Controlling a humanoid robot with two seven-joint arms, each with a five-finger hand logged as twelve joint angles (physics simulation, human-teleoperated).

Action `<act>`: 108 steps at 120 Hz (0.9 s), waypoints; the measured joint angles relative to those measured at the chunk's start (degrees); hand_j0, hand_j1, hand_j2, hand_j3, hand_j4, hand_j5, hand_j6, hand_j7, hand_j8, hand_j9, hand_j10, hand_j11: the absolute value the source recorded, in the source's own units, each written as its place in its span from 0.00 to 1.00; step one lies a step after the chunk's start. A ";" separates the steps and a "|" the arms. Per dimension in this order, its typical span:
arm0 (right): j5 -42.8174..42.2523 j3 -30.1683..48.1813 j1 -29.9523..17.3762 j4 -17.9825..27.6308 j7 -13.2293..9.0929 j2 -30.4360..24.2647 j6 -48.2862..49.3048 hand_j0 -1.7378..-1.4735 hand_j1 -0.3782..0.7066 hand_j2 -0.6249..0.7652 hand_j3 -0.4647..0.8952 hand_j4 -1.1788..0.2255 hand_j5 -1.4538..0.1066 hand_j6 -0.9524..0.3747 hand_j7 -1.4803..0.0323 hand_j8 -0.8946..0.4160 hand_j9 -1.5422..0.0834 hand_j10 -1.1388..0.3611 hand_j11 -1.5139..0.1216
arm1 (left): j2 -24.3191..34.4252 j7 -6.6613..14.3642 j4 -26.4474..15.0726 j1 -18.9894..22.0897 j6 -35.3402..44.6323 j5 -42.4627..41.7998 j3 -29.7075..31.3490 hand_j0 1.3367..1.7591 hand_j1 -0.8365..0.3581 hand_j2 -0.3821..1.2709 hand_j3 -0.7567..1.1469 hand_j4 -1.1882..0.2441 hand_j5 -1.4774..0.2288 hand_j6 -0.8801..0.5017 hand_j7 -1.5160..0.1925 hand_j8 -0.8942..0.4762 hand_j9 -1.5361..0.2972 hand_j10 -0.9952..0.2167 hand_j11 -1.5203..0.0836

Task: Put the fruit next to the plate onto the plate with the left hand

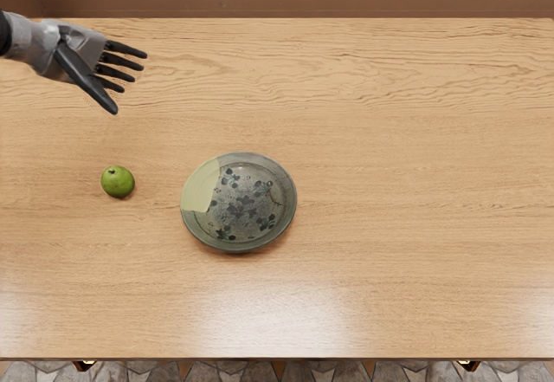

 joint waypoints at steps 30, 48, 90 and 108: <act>0.00 0.05 0.01 -0.13 -0.01 0.00 0.00 0.30 0.04 0.45 0.34 0.83 0.93 0.71 0.97 0.68 0.94 0.75 0.92 | 0.06 0.01 0.18 0.46 0.00 2.72 -1.65 0.76 0.94 0.24 0.40 0.79 0.83 0.60 0.85 0.61 0.80 0.78 0.91; 0.00 -0.02 -0.02 -0.15 -0.03 0.00 -0.01 0.30 0.04 0.45 0.34 0.83 0.93 0.71 0.97 0.68 0.94 0.75 0.92 | -0.60 0.01 0.28 0.69 0.00 9.96 -2.43 0.76 0.89 0.24 0.40 0.76 0.79 0.56 0.81 0.58 0.77 0.74 0.87; 0.00 -0.04 -0.03 -0.16 -0.02 0.00 -0.01 0.30 0.04 0.45 0.34 0.83 0.93 0.71 0.97 0.68 0.94 0.75 0.92 | -4.28 0.01 0.36 1.25 0.00 25.08 -2.43 0.76 0.95 0.24 0.40 0.80 0.84 0.61 0.86 0.62 0.81 0.79 0.92; 0.00 -0.05 -0.03 -0.15 -0.02 0.00 -0.01 0.30 0.04 0.45 0.34 0.83 0.93 0.71 0.97 0.68 0.94 0.75 0.92 | -2.29 0.01 -0.97 1.13 0.06 32.52 -0.92 0.76 0.97 0.23 0.40 0.81 0.85 0.62 0.87 0.63 0.82 0.80 0.93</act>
